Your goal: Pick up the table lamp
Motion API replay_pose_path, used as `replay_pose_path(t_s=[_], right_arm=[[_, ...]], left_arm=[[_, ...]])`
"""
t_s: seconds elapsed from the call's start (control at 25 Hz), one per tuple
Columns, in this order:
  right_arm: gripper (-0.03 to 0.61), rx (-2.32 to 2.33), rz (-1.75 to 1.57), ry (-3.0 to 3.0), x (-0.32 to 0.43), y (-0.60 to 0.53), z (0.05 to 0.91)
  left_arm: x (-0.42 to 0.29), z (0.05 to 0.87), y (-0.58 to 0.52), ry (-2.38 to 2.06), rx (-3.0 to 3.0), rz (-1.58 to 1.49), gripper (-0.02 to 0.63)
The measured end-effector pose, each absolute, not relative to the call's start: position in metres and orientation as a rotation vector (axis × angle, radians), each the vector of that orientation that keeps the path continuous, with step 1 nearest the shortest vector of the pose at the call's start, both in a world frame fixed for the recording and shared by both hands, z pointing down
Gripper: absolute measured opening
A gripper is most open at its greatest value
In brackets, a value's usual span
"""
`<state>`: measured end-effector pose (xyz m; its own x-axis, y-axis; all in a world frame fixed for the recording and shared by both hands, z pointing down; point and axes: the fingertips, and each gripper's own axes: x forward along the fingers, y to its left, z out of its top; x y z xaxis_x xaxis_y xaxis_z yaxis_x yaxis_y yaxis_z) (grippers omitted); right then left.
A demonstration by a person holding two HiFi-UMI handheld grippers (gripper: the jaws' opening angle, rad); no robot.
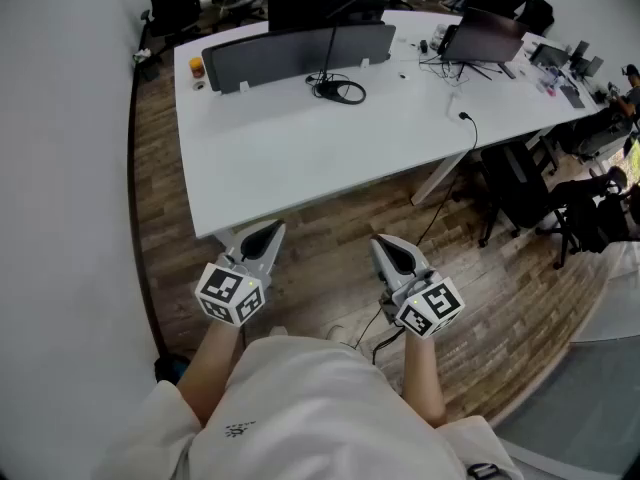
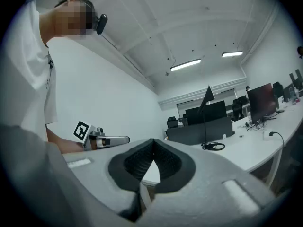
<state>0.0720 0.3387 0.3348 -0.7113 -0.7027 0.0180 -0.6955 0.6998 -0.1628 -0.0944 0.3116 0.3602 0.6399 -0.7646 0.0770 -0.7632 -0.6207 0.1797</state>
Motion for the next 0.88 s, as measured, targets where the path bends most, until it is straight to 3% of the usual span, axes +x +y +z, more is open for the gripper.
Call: replay_pose_path(t_s=[0.88], right_arm=[[0.002, -1.186, -0.291, 2.824, -0.008, 0.355, 0.337]], left_arm=[[-0.168, 0.369, 0.326, -1.176, 2.720, 0.002, -0.006]])
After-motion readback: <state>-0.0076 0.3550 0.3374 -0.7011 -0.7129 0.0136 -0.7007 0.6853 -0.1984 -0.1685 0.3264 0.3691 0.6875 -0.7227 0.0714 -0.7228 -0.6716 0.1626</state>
